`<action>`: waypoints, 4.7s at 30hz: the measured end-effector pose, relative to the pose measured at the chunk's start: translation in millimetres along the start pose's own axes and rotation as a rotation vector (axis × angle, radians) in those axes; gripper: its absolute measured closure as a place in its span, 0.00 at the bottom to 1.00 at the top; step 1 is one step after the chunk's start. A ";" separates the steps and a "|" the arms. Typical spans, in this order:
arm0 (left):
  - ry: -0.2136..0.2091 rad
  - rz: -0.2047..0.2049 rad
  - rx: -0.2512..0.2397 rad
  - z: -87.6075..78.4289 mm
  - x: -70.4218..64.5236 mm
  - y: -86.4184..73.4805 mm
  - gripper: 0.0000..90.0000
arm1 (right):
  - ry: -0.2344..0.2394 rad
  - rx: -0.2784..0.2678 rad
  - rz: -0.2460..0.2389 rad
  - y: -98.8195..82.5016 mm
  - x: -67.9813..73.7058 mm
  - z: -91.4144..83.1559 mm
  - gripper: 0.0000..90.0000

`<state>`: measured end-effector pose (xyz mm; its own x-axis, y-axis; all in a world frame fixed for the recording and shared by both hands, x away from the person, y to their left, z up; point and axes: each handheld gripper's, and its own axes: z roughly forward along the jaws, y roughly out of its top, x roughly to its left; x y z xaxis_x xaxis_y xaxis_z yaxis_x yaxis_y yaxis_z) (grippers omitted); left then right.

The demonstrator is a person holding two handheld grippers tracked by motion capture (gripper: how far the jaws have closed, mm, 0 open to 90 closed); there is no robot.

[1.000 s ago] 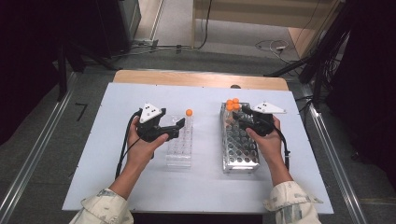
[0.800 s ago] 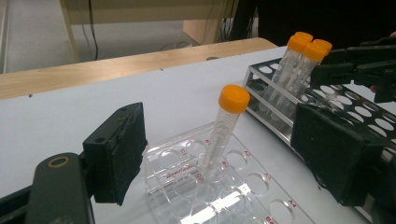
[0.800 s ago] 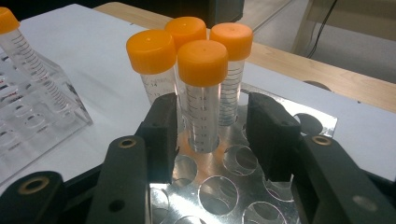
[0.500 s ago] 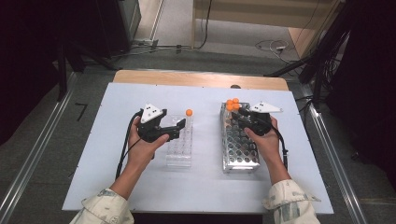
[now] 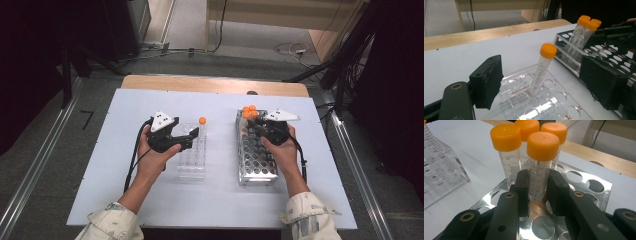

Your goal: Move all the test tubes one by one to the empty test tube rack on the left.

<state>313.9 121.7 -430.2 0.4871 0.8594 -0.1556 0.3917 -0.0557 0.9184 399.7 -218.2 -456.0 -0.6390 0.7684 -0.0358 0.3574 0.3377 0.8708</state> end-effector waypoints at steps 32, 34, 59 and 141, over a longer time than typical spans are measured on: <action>0.013 0.000 -0.010 -0.6 0.5 0.2 0.21 | -0.035 -0.138 0.002 37.7 1.0 -38.9 0.80; 0.011 0.000 -0.012 -0.6 0.4 0.2 0.20 | -0.035 -0.143 0.003 39.1 0.7 -42.7 0.80; -0.015 -0.013 -0.003 -2.7 -3.0 4.0 0.19 | 0.091 -0.130 -0.056 45.6 45.6 -70.5 0.80; -0.233 0.080 -0.052 14.4 -68.9 15.1 0.45 | 0.264 -0.007 -0.110 26.8 113.7 -26.1 0.80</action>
<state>297.5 54.2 -410.9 0.6840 0.7127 -0.1556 0.3069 -0.0877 0.9477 318.9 -136.0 -423.9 -0.8290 0.5592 -0.0023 0.2717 0.4064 0.8724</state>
